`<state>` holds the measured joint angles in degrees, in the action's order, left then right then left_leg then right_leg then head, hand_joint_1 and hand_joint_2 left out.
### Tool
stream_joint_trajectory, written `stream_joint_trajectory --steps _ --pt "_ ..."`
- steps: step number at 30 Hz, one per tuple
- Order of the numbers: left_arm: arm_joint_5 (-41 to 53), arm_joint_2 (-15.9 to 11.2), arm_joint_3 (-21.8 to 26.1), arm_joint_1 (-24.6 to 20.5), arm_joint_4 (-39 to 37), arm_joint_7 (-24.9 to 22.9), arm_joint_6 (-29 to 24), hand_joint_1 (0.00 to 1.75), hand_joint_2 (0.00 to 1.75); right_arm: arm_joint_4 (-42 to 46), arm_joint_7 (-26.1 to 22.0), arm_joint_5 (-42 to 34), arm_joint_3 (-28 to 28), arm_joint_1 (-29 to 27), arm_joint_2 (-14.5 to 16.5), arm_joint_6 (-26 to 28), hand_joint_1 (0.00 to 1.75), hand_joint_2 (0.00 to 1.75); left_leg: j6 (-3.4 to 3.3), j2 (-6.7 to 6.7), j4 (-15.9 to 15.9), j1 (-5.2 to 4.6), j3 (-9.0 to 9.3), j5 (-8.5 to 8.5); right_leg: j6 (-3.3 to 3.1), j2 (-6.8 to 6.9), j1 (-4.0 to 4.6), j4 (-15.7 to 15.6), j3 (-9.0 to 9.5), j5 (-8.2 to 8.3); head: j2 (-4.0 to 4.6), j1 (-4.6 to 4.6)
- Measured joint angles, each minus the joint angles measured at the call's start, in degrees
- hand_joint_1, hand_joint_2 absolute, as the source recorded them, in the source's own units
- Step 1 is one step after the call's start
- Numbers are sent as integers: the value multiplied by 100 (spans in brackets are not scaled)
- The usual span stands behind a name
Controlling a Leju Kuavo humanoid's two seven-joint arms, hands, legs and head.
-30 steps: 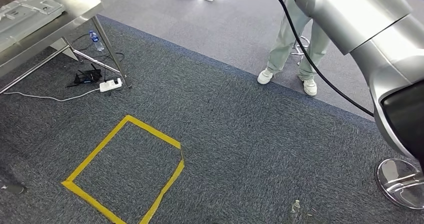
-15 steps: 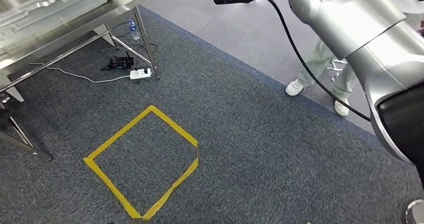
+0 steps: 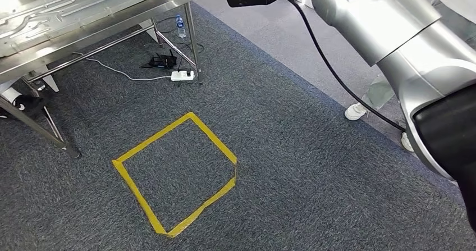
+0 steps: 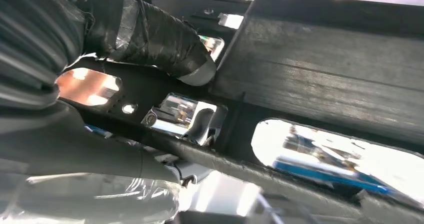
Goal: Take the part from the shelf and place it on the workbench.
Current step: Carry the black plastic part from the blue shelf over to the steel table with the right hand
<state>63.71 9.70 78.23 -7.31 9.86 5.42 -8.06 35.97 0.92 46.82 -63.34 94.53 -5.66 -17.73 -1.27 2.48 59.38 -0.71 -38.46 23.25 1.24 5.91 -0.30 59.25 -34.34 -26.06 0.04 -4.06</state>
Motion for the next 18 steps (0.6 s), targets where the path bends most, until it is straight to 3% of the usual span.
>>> stream_joint_trajectory --steps 1,3,4,6,7,8,10,11,13,14,16,17,18 --pt "-4 2 0 4 0 -3 -10 0 175 -2 -16 -1 0 2 11 2 175 175 -29 -61 -34 11 32 -4 30 -41 -11 17 15 -29 0 7" --pt "-8 5 0 3 0 -24 -32 0 175 -11 -42 -3 1 26 27 16 175 175 -97 -169 -105 47 106 -22 68 -291 -29 296 -99 -199 -1 34" --pt "-7 7 0 -2 0 -37 -42 0 175 -18 -44 -5 1 38 25 24 175 175 -124 -220 -119 55 122 -23 73 -447 -37 614 -265 -343 0 49" --pt "-6 7 0 -20 0 -54 -61 0 175 -30 -55 -13 0 40 27 36 175 175 -164 -337 -113 58 128 -14 87 -575 -33 1368 -692 -603 1 56" --pt "-6 7 0 -26 0 -57 -69 0 175 -38 -61 -16 0 27 27 39 175 175 -168 -417 -101 58 129 -7 95 -587 -33 1586 -838 -616 1 57" --pt "-6 7 1 -29 0 -57 -74 0 175 -46 -65 -18 0 14 27 39 175 175 -165 -503 -83 61 130 1 97 -590 -37 1586 -882 -520 1 57" --pt "-6 7 2 -26 0 -58 -78 0 175 -59 -66 -18 0 10 28 40 175 175 -137 -684 -30 68 130 28 83 -683 -60 966 -654 -95 1 61" --pt "-6 9 2 -20 0 -59 -78 0 175 -62 -66 -18 0 18 29 42 175 175 -116 -756 -4 74 117 42 71 -820 -83 601 -492 57 1 57" --pt "-6 14 2 -10 0 -61 -78 0 175 -68 -71 -20 1 30 32 44 175 175 -57 -891 49 93 61 56 54 -1034 -104 139 -284 178 0 52" --pt "-6 15 2 -6 0 -62 -79 0 175 -72 -73 -22 1 31 35 45 175 175 -20 -956 52 110 29 48 40 -1055 -96 94 -257 152 0 53" --pt "-6 12 2 4 1 -62 -81 0 175 -79 -74 -25 1 31 61 48 175 175 54 -1087 30 141 -3 22 1 -924 -80 34 -224 174 0 64" --pt "-6 14 2 13 1 -62 -82 0 175 -79 -74 -25 1 32 79 49 175 175 85 -1036 62 127 -26 47 -26 -850 -91 0 -192 183 0 57" --pt "-6 17 2 20 1 -62 -83 0 175 -80 -73 -24 2 36 95 49 175 175 115 -900 187 113 -84 124 -56 -772 -104 -39 -157 191 0 29"
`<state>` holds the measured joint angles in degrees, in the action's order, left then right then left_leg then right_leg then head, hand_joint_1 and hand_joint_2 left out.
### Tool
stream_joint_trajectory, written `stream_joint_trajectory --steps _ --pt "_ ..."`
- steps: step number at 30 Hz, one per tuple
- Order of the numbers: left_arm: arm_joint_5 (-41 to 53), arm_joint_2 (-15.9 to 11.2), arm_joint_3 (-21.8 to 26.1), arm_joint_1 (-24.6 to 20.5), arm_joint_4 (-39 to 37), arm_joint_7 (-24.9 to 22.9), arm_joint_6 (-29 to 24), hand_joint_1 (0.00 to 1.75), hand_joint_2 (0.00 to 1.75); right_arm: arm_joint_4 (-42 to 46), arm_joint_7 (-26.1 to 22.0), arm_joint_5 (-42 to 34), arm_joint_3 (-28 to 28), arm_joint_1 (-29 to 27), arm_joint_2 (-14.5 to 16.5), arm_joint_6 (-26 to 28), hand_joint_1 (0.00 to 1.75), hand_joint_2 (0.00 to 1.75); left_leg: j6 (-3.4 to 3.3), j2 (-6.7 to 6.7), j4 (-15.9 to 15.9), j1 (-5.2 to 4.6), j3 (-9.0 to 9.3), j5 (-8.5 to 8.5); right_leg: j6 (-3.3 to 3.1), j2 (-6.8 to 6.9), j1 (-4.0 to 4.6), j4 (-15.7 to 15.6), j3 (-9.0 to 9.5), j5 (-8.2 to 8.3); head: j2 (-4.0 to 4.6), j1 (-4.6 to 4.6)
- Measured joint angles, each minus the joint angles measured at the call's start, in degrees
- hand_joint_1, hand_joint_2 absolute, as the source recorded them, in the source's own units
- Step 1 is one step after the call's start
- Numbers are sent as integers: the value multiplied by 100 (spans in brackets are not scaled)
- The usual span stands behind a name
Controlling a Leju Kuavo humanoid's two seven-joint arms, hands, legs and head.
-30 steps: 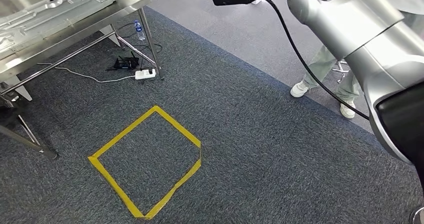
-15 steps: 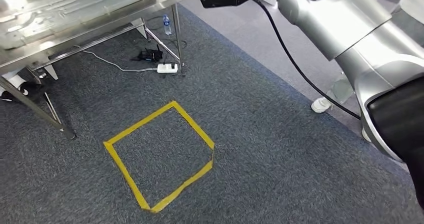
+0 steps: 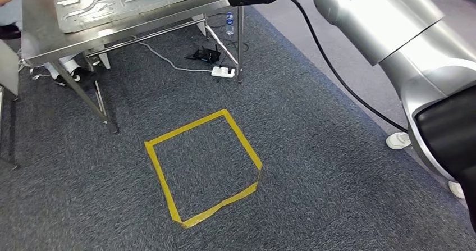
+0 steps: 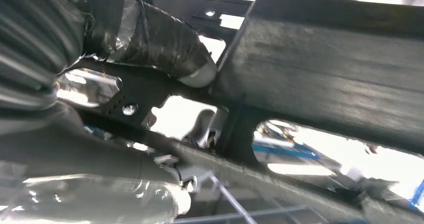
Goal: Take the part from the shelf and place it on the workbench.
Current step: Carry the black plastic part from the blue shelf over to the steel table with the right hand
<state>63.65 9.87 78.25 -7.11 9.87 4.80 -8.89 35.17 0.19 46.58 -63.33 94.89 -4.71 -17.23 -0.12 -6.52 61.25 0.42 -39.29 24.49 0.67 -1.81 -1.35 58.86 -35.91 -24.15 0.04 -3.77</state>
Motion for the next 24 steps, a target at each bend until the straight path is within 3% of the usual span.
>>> stream_joint_trajectory --steps 2,3,5,6,7,9,11,13,15,17,19,20,21,24 --pt "0 9 0 1 -1 1 -1 0 175 -3 1 0 1 11 12 0 175 175 62 400 568 -15 -269 284 -45 141 -6 -47 58 -2 1 -50" --pt "0 9 0 -5 -1 1 -1 0 175 -7 1 0 0 13 13 -1 175 175 89 525 930 1 -454 421 -59 210 -2 -51 70 -9 1 -68" --pt "-3 9 0 -12 -1 3 -1 0 175 -15 0 -1 -2 4 15 -1 175 175 120 616 1313 31 -680 471 -62 346 0 -49 85 -32 1 -69" --pt "-7 8 0 -10 -1 7 0 0 175 -20 0 0 -3 -1 17 -1 175 175 125 632 1189 40 -635 351 -54 414 -3 -47 96 -45 1 -67" --pt "-12 8 0 -8 -1 12 2 0 175 -25 0 1 -3 -2 19 -1 175 175 122 678 860 42 -478 163 -39 480 -6 -46 112 -61 1 -68" --pt "-19 7 0 -9 -1 27 15 0 175 -34 3 3 -4 14 18 0 175 175 91 891 95 4 -92 -119 10 600 14 -44 146 -102 1 -66" --pt "-20 7 0 -17 -1 37 30 0 175 -43 5 5 -4 31 14 1 175 175 14 993 -229 -48 75 -164 66 697 54 -48 175 -137 1 -39" --pt "-17 7 0 -18 -1 35 34 0 175 -46 4 7 -4 37 34 2 175 175 -74 869 -243 -57 99 -151 129 787 72 -72 223 -168 0 -12" --pt "-12 8 0 -14 -1 27 29 0 175 -46 4 7 -4 49 56 3 175 175 -142 747 -290 -32 156 -155 186 659 52 53 206 -286 -1 20" --pt "-24 8 1 -23 -1 21 17 0 175 -49 6 10 -4 67 53 12 175 175 -207 647 -320 -14 193 -157 196 370 35 624 -69 -570 0 55" --pt "-52 7 6 -43 1 20 10 0 175 -54 -4 6 -4 53 44 27 175 175 -253 552 -308 -29 200 -144 184 225 44 1355 -490 -810 1 65" --pt "-61 7 12 -48 1 21 10 0 175 -57 -15 -9 -4 30 38 32 175 175 -263 502 -296 -39 206 -132 174 202 50 1527 -625 -797 1 67" --pt "-67 6 20 -45 1 21 13 0 175 -61 -32 -33 -4 11 37 34 175 175 -268 447 -278 -49 212 -117 154 190 59 1486 -662 -677 1 70" --pt "-68 16 45 -29 -1 17 17 0 175 -62 -84 -86 -4 8 38 36 175 175 -251 334 -225 -79 227 -62 27 135 111 473 -300 -64 1 70"
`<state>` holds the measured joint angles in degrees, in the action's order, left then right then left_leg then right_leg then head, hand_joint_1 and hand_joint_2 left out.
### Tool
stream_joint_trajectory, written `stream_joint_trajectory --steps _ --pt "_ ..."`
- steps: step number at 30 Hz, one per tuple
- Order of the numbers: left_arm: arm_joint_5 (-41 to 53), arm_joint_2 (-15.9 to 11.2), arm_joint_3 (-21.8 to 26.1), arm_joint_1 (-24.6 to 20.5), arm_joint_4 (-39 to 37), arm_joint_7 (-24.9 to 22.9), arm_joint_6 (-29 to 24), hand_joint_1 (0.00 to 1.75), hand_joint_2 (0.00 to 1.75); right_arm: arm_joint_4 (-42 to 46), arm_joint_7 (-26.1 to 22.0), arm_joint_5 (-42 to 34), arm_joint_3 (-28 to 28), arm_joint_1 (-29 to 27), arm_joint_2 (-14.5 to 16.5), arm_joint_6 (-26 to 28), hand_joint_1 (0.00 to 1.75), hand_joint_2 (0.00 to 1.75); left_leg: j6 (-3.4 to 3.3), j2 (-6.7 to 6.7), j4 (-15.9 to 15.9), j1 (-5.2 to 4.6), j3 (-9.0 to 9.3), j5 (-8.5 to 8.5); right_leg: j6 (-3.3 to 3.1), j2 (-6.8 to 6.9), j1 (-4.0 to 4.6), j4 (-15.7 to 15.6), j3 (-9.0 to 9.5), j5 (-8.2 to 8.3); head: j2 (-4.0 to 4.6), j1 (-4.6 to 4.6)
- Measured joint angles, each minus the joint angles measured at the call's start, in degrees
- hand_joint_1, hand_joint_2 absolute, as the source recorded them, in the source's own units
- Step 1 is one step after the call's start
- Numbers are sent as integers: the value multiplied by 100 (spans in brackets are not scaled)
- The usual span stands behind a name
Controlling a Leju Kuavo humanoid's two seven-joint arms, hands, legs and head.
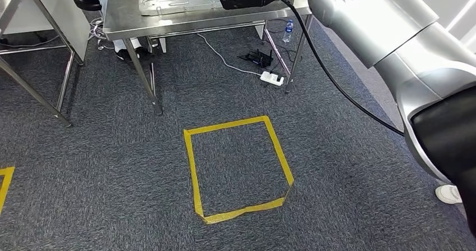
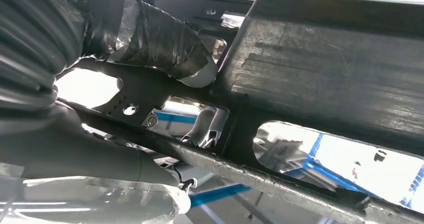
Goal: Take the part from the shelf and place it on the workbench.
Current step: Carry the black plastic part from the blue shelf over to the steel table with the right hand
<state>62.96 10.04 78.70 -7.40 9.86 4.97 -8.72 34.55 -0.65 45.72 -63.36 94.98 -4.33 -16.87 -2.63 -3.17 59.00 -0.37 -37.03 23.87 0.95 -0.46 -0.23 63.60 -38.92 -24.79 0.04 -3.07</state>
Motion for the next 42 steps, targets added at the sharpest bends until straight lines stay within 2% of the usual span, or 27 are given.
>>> stream_joint_trajectory --steps 1,2,4,6,23,32,36,42 --pt "-1 8 8 0 0 -8 -3 0 175 2 -11 -12 0 7 3 1 175 175 15 -24 10 -3 -6 11 -34 -20 17 -278 121 99 -1 -3" --pt "-1 14 17 1 0 -21 -9 0 175 4 -18 -26 0 9 6 1 175 175 36 -38 16 0 -14 17 -54 -36 34 -431 191 127 -1 -7" --pt "-2 17 37 3 0 -67 -44 0 175 7 -22 -52 0 3 11 -1 175 175 60 -48 20 9 -26 19 -33 -34 41 -503 221 127 -1 -3" --pt "-2 16 47 5 0 -130 -81 0 175 7 -24 -71 0 -3 13 -1 175 175 64 -41 14 9 -23 20 -13 -39 42 -515 222 135 0 -1" --pt "6 15 65 -2 0 56 -70 0 175 7 -23 -113 0 -10 11 7 175 175 115 -17 -69 16 26 -7 -62 -59 47 -514 221 140 0 -1" --pt "49 4 65 -1 0 91 -141 0 175 7 -25 -113 0 -11 13 15 175 175 78 -18 -29 -13 8 19 -34 -57 20 -519 225 137 0 -2" --pt "64 4 65 -1 0 24 -168 0 175 5 -25 -113 0 -11 13 23 175 175 143 -22 -52 4 13 -3 -76 -55 39 -518 229 135 0 10" --pt "50 -5 65 -3 0 9 -168 0 175 7 -22 -93 0 -12 13 171 175 175 131 -25 -48 -3 9 3 -70 -49 32 -533 233 137 0 8"
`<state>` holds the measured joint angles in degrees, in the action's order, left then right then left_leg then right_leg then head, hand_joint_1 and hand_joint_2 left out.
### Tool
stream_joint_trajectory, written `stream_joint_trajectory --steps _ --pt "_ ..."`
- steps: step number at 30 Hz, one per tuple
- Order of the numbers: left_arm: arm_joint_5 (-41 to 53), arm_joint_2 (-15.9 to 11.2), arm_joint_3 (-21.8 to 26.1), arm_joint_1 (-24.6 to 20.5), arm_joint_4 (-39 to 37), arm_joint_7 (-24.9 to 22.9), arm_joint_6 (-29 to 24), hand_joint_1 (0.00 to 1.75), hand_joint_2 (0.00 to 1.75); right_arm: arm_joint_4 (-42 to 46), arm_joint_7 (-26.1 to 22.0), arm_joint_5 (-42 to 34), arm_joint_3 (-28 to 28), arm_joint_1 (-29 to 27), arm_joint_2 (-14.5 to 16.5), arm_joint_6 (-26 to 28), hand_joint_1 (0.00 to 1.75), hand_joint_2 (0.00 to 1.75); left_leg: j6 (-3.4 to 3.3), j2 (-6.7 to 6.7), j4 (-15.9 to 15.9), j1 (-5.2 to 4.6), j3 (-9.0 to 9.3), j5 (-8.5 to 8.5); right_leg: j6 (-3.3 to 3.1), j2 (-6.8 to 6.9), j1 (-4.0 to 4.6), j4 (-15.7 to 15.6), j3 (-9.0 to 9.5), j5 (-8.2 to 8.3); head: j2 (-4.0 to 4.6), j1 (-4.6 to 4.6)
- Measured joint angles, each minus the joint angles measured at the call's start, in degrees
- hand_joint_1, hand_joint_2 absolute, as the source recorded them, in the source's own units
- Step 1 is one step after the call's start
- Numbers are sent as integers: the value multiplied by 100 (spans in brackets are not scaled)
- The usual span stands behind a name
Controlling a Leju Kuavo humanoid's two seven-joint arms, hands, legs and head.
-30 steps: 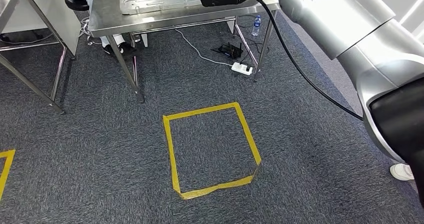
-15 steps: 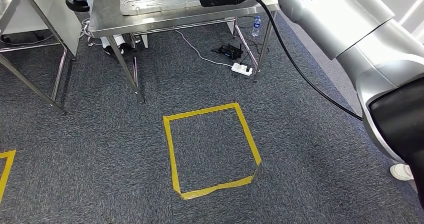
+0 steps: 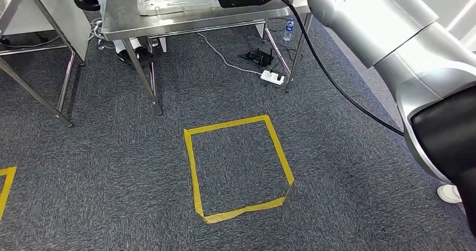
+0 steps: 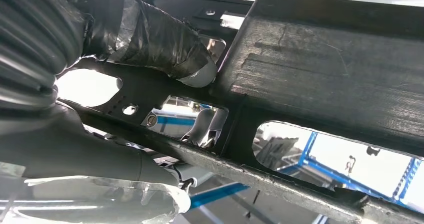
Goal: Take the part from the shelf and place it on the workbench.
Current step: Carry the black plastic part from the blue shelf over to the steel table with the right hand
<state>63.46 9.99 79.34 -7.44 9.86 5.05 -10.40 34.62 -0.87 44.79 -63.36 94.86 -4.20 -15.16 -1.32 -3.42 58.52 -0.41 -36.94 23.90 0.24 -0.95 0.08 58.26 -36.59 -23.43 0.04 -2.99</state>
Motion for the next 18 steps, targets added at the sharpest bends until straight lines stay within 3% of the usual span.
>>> stream_joint_trajectory --steps 18 --pt "-11 -10 0 1 0 59 30 0 175 -2 22 67 -2 -2 -2 99 175 175 -37 7 10 -15 1 26 18 -7 -15 -6 -4 -6 0 -3"
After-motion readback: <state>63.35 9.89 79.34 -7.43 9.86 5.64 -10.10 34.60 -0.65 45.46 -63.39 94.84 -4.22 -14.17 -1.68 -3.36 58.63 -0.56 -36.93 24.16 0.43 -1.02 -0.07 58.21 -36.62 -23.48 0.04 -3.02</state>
